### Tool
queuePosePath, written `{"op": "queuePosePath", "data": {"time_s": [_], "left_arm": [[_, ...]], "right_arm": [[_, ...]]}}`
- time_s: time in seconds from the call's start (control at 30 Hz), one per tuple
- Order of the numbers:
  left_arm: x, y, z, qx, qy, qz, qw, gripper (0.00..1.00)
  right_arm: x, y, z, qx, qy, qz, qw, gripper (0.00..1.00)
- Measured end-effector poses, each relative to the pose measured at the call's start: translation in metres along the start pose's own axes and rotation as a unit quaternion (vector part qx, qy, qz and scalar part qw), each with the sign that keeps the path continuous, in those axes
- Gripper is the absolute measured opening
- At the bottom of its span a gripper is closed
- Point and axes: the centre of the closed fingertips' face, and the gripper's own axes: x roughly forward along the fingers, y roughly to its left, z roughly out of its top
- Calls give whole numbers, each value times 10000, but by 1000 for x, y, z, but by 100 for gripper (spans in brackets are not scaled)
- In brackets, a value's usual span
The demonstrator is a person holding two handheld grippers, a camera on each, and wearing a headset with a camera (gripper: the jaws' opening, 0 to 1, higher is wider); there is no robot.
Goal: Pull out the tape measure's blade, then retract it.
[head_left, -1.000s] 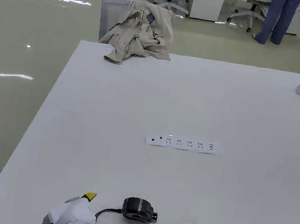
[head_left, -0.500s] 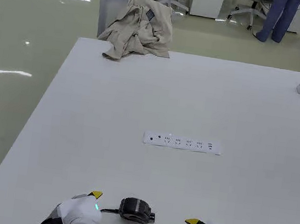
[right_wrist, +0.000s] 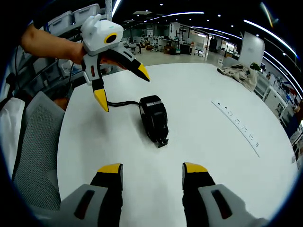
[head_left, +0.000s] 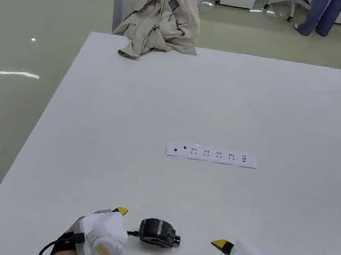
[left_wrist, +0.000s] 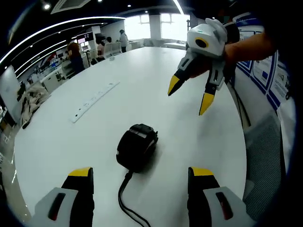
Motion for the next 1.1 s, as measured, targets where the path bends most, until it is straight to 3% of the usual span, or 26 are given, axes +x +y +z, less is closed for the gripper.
{"op": "queuePosePath", "data": {"time_s": [0.2,0.53,1.1], "left_arm": [[9,5,-5,97,71,-67,9999,77],[21,9,-3,275,101,-215,9993,74],[41,4,13,900,120,-593,9941,67]], "right_arm": [[10,-2,2,-113,30,67,9999,50],[29,-6,8,-270,30,222,9994,48],[49,-18,5,-542,141,424,9975,44]]}}
